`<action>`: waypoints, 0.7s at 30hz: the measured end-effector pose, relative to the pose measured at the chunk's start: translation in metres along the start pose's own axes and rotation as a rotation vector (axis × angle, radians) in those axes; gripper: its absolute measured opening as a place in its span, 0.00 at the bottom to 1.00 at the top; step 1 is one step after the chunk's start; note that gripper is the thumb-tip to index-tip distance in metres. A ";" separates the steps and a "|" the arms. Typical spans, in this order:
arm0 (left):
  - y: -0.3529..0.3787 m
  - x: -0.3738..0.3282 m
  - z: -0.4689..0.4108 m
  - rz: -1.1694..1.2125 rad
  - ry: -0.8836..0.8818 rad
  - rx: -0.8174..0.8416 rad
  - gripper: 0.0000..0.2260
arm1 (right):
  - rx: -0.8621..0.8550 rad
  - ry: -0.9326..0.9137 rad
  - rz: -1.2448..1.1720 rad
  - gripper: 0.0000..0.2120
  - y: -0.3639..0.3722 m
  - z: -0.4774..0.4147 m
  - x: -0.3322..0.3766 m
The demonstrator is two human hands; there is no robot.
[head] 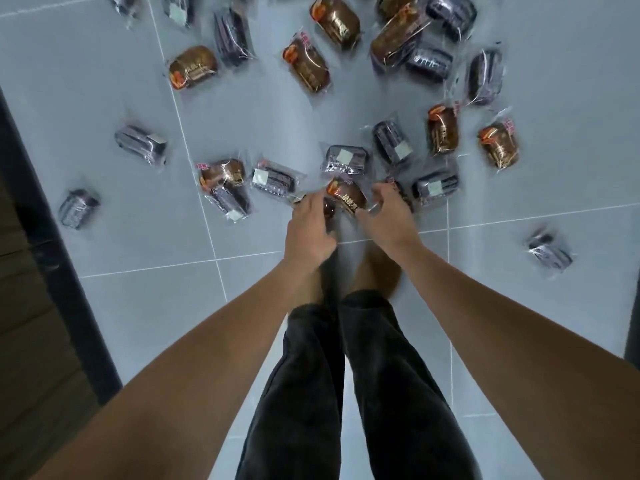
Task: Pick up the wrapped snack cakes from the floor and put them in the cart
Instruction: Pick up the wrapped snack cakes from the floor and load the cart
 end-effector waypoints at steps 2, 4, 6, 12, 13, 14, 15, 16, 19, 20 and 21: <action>0.011 0.022 -0.025 -0.102 0.023 0.003 0.32 | -0.018 -0.035 0.024 0.20 0.021 -0.026 -0.014; 0.023 0.041 -0.049 -0.201 0.055 0.024 0.34 | -0.023 -0.069 0.076 0.20 0.040 -0.049 -0.026; 0.034 0.059 -0.070 -0.272 0.088 0.056 0.36 | -0.006 -0.095 0.145 0.23 0.060 -0.070 -0.038; 0.065 0.107 -0.108 -0.532 0.261 0.066 0.35 | -0.060 -0.171 0.431 0.33 0.114 -0.107 -0.068; 0.067 0.112 -0.111 -0.578 0.300 0.041 0.34 | -0.091 -0.161 0.468 0.36 0.119 -0.109 -0.072; 0.068 0.116 -0.113 -0.611 0.340 0.010 0.33 | -0.119 -0.150 0.493 0.38 0.123 -0.110 -0.075; 0.069 0.119 -0.114 -0.639 0.379 -0.023 0.33 | -0.141 -0.147 0.510 0.40 0.127 -0.112 -0.078; 0.069 0.121 -0.114 -0.660 0.405 -0.050 0.33 | -0.154 -0.152 0.524 0.41 0.130 -0.113 -0.080; 0.063 0.129 -0.111 -0.674 0.342 -0.053 0.32 | -0.145 -0.203 0.616 0.43 0.135 -0.114 -0.087; 0.060 0.133 -0.110 -0.657 0.292 -0.036 0.31 | -0.142 -0.223 0.663 0.43 0.135 -0.114 -0.089; 0.057 0.138 -0.108 -0.634 0.242 -0.018 0.30 | -0.147 -0.234 0.695 0.41 0.134 -0.114 -0.089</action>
Point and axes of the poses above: each hand's wrist, its own z-axis away from the middle knuckle, its own y-axis out of the palm, x = y × z, the point moved 3 cm from there along -z, towards the middle knuckle, and after that the axes turned 12 degrees about z, right-handed, at the moved point
